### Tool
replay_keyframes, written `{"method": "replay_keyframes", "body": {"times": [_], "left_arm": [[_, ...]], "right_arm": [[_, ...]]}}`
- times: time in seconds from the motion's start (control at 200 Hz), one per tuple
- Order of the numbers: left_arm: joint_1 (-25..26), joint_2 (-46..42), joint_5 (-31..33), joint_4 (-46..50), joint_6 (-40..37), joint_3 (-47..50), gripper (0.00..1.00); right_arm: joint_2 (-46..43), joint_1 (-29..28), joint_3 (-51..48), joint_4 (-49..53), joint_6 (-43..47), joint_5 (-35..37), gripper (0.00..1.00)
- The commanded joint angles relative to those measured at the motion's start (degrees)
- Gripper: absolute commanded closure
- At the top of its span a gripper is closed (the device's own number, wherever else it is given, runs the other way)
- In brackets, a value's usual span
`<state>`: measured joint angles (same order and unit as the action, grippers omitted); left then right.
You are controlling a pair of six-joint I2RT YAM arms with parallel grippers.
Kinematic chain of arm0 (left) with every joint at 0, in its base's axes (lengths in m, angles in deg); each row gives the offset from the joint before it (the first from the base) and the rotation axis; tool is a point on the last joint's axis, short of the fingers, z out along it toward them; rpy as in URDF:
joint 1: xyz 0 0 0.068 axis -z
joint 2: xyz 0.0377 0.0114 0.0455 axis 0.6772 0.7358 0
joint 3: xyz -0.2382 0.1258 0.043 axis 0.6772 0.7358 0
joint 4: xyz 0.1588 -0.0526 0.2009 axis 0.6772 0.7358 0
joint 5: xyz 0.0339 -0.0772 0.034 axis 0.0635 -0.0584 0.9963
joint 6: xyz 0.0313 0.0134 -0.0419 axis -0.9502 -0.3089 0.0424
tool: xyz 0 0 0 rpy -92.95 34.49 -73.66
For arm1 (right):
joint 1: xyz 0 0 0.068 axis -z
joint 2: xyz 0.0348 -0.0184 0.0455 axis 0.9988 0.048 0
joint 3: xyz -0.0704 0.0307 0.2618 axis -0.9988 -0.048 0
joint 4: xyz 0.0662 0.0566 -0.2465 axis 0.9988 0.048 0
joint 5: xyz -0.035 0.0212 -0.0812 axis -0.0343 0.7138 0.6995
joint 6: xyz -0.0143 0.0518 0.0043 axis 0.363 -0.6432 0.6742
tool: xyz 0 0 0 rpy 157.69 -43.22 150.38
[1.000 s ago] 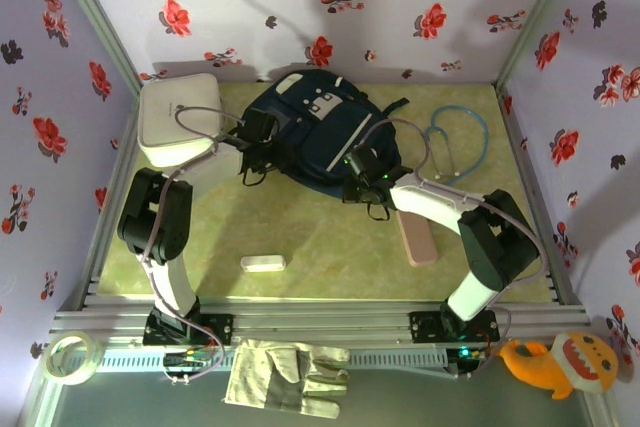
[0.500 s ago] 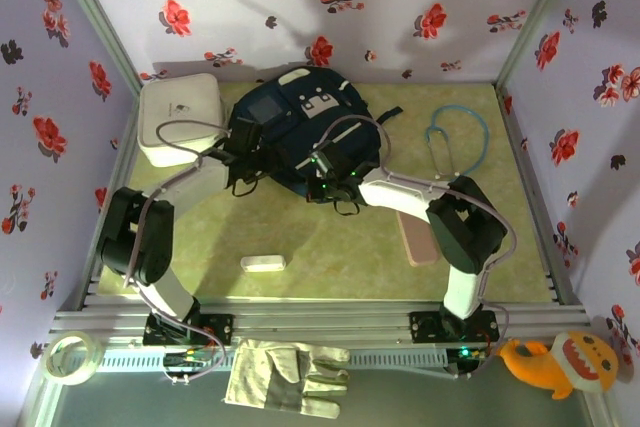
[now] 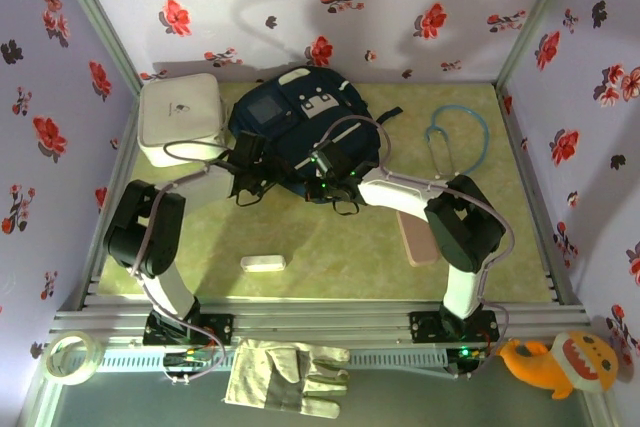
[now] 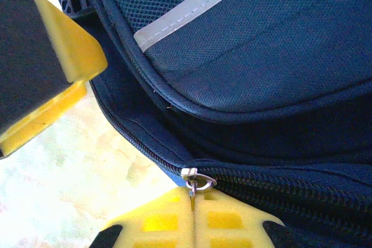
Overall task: Pack the student bag
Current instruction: Zip the student bag at the center of the table.
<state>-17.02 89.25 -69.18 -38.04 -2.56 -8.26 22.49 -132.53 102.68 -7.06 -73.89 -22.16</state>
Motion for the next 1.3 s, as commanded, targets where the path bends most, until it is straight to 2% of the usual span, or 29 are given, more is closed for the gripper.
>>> {"method": "replay_keyframes", "body": {"times": [0.0, 0.37, 0.45, 0.61, 0.735, 0.99, 1.165, 1.295], "left_arm": [[0.3, 0.6, -0.2, -2.2, 2.0, 1.3, 0.49], [0.6, 4.0, 1.1, -6.0, 4.3, 0.9, 0.78], [0.6, 4.3, 2.3, -6.0, 3.6, 0.4, 0.86], [0.3, 4.1, 4.7, -4.2, 0.8, -0.3, 0.95], [0.1, 3.8, 4.7, -4.1, -0.3, 0.0, 0.97], [0.1, 4.0, 2.7, -4.5, -0.6, -0.5, 0.97], [0.1, 4.0, 2.1, -4.3, -0.7, -0.8, 0.97], [0.1, 3.9, 1.9, -4.0, -0.9, -1.0, 0.97]], "right_arm": [[-0.1, -0.1, 0.8, -2.8, -0.8, 0.9, 1.0], [-1.2, -0.1, -0.7, -1.4, -2.0, 4.3, 1.0], [-2.0, -0.1, -1.1, 0.7, -2.4, 7.5, 1.0], [-5.6, 1.0, -4.4, 5.5, -2.8, 15.1, 1.0], [-8.4, 2.8, -7.5, 7.9, -2.5, 18.8, 1.0], [-4.9, 2.7, -3.4, 11.5, 3.2, 16.8, 1.0], [-2.4, 2.4, -0.5, 12.5, 5.1, 16.1, 0.87], [-1.3, 2.0, 0.5, 13.0, 5.4, 16.0, 0.83]]}}
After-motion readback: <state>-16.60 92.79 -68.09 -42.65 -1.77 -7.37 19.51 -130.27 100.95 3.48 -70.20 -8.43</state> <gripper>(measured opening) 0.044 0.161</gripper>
